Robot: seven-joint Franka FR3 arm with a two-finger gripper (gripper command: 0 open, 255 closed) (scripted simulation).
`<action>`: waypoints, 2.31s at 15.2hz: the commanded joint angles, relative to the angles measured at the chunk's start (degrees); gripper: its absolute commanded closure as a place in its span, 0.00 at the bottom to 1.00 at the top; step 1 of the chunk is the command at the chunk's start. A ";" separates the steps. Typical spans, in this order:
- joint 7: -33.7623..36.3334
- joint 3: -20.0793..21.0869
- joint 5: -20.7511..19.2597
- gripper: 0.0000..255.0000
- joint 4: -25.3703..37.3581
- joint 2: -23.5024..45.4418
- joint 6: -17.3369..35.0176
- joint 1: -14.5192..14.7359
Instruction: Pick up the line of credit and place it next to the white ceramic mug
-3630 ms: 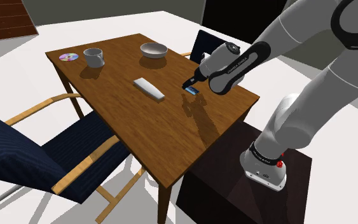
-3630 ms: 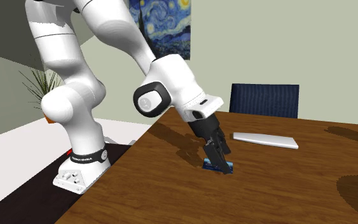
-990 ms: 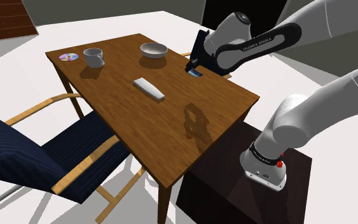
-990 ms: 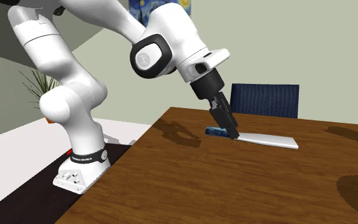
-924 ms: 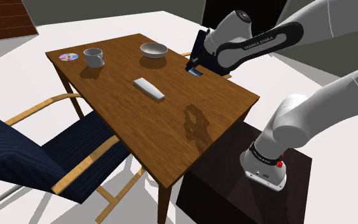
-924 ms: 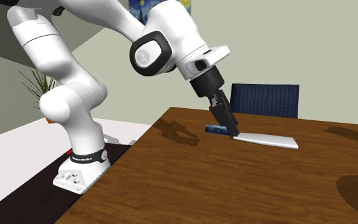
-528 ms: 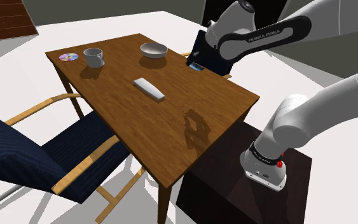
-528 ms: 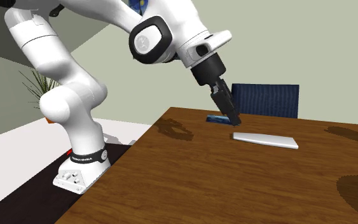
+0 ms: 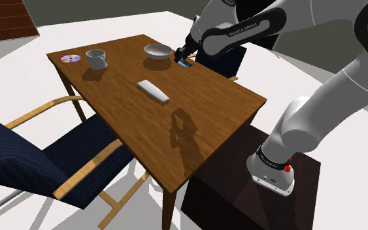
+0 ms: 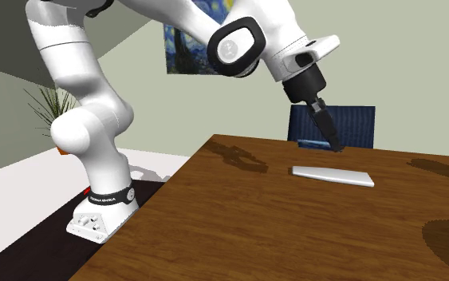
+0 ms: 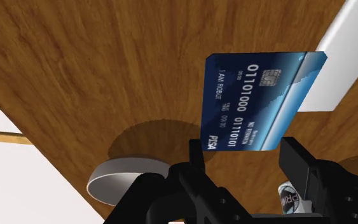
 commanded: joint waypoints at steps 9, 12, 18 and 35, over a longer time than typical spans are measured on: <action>5.04 2.78 0.47 1.00 24.40 20.72 -4.09 2.27; 6.00 3.23 0.67 1.00 33.11 27.05 -6.58 2.84; 7.24 3.91 1.36 1.00 54.17 41.11 -13.78 3.73; 8.66 4.10 1.71 1.00 72.15 57.64 -15.40 4.19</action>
